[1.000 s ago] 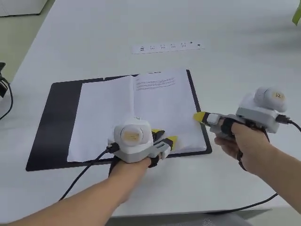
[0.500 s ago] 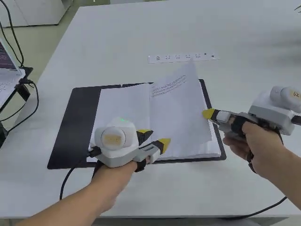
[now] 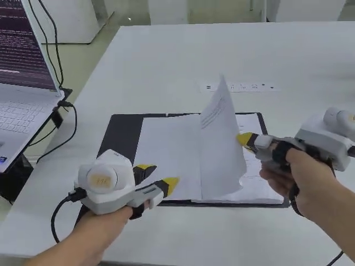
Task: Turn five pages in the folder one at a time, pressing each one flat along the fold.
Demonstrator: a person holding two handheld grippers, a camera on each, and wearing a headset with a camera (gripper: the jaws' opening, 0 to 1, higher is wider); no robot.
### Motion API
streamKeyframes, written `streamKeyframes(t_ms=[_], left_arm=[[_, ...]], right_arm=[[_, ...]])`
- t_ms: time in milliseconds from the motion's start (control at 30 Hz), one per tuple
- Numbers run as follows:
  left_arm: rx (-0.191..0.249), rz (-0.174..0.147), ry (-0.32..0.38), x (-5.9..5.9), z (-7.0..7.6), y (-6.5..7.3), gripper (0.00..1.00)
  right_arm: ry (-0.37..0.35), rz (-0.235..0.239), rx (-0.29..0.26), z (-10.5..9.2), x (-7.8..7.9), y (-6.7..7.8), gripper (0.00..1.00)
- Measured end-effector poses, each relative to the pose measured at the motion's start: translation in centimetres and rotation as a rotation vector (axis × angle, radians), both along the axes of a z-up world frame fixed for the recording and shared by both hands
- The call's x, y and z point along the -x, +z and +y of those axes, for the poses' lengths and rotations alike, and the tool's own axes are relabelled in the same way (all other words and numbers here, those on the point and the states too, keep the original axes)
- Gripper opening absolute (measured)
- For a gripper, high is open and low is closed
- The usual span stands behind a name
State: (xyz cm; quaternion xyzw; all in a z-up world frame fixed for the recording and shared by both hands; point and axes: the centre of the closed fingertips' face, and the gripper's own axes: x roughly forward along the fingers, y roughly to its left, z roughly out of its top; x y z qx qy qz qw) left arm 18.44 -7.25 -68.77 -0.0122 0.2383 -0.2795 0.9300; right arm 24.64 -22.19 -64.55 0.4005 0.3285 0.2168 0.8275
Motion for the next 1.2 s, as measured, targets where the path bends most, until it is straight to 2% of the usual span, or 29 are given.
streamKeyframes(t_ms=[167, 300, 500, 600, 833, 1033, 1200], left_arm=[[0.001, -0.005, 0.029, 0.3, 2.5, 0.0, 0.35], [0.001, -0.01, 0.046, 0.3, 4.2, 0.1, 0.35], [0.006, -0.006, 0.061, 0.5, 6.3, 0.0, 0.35], [0.009, 0.002, 0.069, 0.8, 7.4, -0.2, 0.35], [0.007, 0.023, 0.096, 1.6, 9.6, -0.8, 0.35], [0.008, 0.042, 0.122, 2.5, 11.0, -1.6, 0.35], [0.006, 0.066, 0.136, 3.5, 12.0, -2.8, 0.35]], right_arm=[[-0.002, 0.011, 0.031, 2.8, -0.5, 0.0, 0.0], [0.023, 0.01, 0.055, 6.1, -0.8, -0.2, 0.0], [0.064, 0.027, 0.083, 10.7, -1.6, -1.3, 0.0], [0.095, 0.05, 0.114, 12.8, -1.5, -2.7, 0.0], [0.161, 0.091, 0.149, 17.2, -0.8, -5.6, 0.0], [0.196, 0.127, 0.177, 19.4, -0.2, -7.7, 0.0], [0.23, 0.171, 0.198, 21.3, 0.5, -10.1, 0.0]])
